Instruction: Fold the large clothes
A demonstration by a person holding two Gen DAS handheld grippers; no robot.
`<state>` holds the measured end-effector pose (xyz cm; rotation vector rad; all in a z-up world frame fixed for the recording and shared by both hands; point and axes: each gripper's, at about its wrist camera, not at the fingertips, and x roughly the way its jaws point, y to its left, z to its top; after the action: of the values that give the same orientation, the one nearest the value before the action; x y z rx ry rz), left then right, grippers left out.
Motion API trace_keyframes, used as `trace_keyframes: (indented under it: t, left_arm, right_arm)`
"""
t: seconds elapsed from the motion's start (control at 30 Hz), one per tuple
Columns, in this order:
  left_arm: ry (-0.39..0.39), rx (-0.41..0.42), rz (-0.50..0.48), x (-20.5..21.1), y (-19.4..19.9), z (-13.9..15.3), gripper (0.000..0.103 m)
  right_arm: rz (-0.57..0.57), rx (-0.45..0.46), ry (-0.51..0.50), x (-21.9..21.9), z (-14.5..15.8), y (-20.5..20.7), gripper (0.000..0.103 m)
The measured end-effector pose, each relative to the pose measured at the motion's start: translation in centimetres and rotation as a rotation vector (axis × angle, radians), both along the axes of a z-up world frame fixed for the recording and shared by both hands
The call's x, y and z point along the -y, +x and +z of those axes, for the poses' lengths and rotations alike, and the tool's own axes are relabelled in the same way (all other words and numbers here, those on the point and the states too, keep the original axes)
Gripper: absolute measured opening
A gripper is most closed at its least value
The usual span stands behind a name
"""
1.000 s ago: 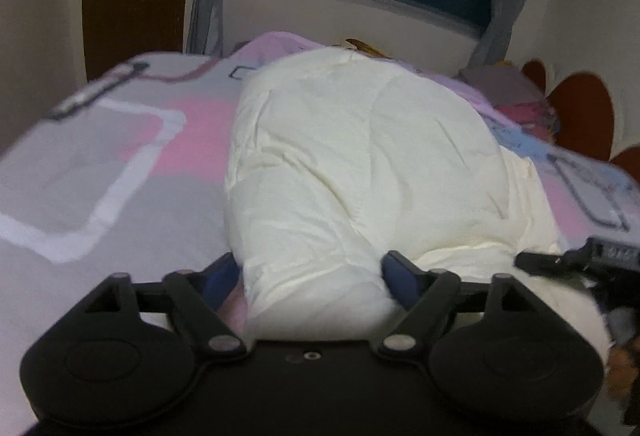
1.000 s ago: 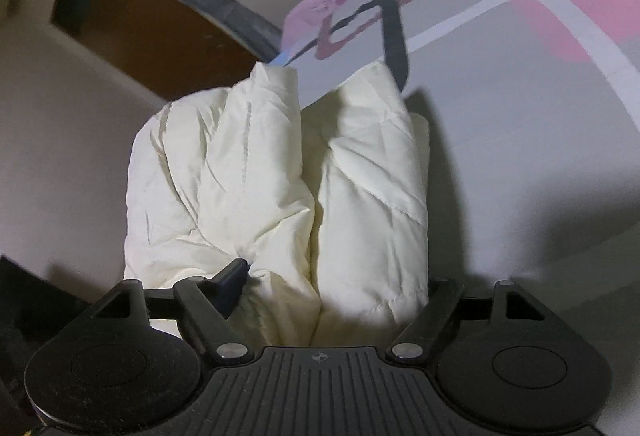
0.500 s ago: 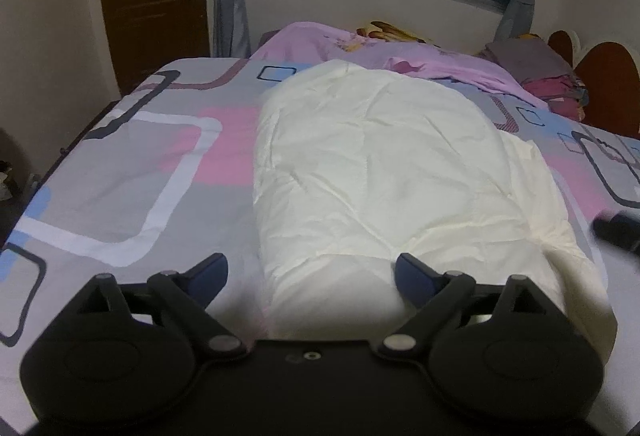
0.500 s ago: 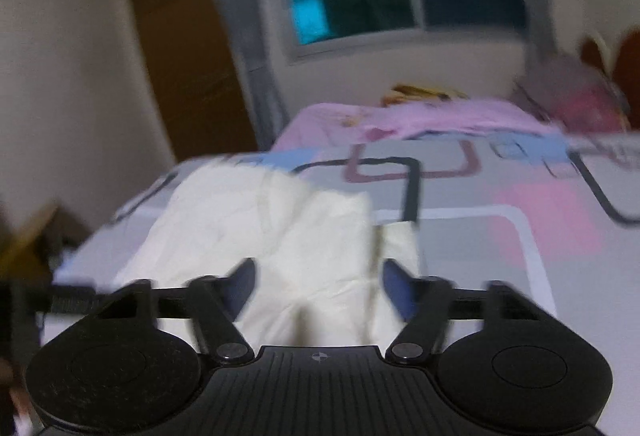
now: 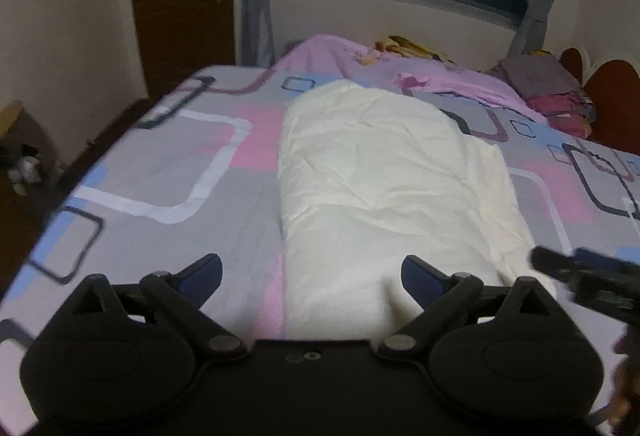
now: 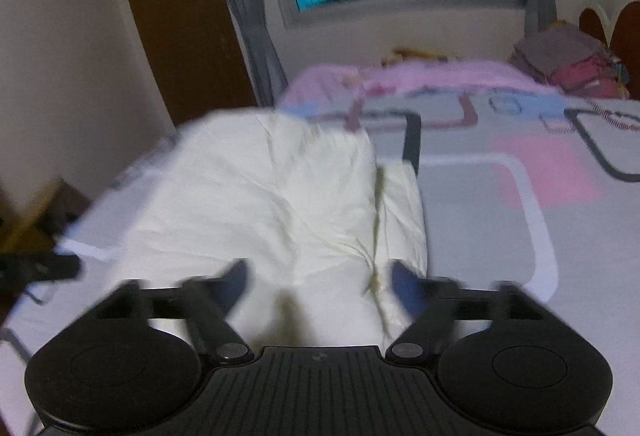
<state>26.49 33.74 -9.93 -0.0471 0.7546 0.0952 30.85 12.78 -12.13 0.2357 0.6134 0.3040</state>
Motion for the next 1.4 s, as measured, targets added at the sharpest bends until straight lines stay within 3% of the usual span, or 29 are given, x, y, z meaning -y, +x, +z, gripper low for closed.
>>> trace_keyframes:
  t: [0.17,0.27,0.5,0.7,0.97,1.17,1.4]
  left_arm:
    - [0.014,0.015,0.023,1.9,-5.6,2.2,0.098]
    - [0.009,0.063,0.01,3.0,-9.9,3.7,0.099]
    - [0.031,0.103,-0.022,5.3,-18.3,6.3,0.103]
    - [-0.018,0.135,0.014,5.4,-23.8,7.9,0.103]
    - [-0.001,0.172,0.073,4.7,-27.0,8.9,0.103]
    - [0.046,0.191,0.076,4.9,-27.8,9.2,0.103]
    - [0.03,0.18,0.072,4.8,-28.1,9.2,0.103]
  right_arm:
    - [0.02,0.05,-0.015,1.0,3.8,-7.4,0.087]
    - [-0.01,0.064,-0.013,2.0,5.7,-12.0,0.099]
    - [-0.037,0.096,-0.023,2.7,9.7,-22.6,0.103]
    - [-0.063,0.157,-0.013,2.9,12.8,-29.0,0.103]
    - [-0.083,0.237,-0.039,2.2,14.9,-33.3,0.103]
    - [-0.093,0.238,-0.031,2.3,15.1,-34.5,0.103]
    - [-0.094,0.237,-0.026,2.7,15.3,-35.1,0.103]
